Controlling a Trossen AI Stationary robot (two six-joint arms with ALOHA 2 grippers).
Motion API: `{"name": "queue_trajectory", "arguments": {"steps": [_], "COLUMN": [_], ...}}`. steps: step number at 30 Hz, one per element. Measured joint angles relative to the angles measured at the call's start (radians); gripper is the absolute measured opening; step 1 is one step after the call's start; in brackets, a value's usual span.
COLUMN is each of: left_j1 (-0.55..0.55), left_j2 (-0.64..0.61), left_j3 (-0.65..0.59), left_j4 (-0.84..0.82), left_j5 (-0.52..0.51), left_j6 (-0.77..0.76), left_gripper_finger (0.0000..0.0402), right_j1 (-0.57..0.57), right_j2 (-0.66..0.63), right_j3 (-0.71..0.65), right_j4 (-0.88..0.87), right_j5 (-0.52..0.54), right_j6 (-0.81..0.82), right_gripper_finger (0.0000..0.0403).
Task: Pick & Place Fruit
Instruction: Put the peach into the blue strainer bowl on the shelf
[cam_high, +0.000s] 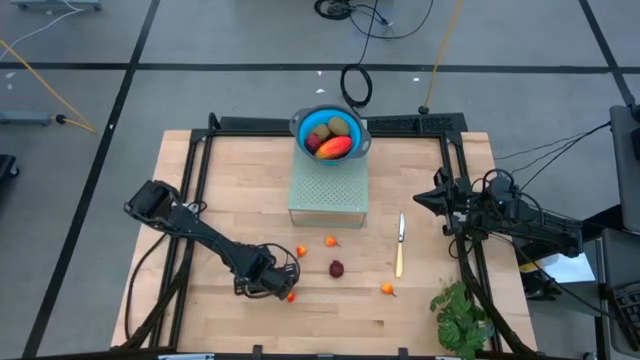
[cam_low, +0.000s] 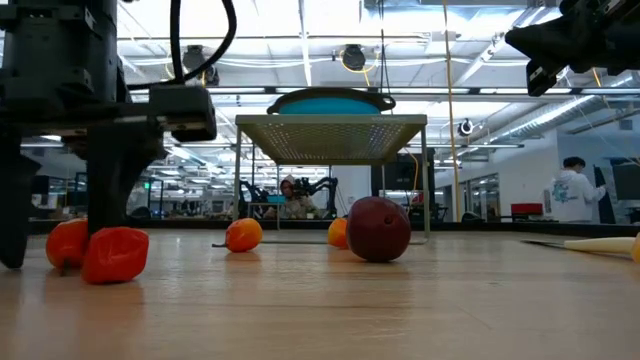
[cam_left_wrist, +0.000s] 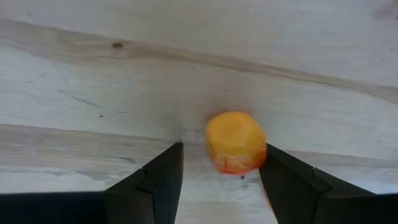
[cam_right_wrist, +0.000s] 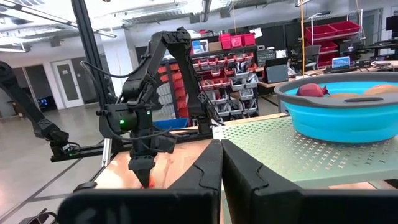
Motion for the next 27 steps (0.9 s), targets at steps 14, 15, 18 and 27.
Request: {"name": "queue_trajectory", "arguments": {"steps": [14,15,18,27], "left_j1": [0.007,0.007,0.008,0.007], "left_j2": [0.003,0.003,0.003,0.004], "left_j3": [0.0,0.0,0.0,-0.001], "left_j4": [0.001,0.001,0.001,0.004], "left_j5": [0.002,0.003,0.011,0.013], "left_j6": [0.013,0.013,0.019,0.048], "left_gripper_finger": [0.0202,0.0202,0.0202,0.0134], "right_j1": [0.0,0.0,0.0,0.0], "right_j2": [0.0,0.0,0.0,0.0], "right_j3": [-0.003,-0.003,-0.003,-0.003], "right_j4": [0.0,0.0,0.0,0.0], "right_j5": [0.002,0.001,0.002,0.002], "right_j6": [0.002,0.002,0.003,0.003], "right_gripper_finger": [0.0,0.0,0.0,0.0]}}
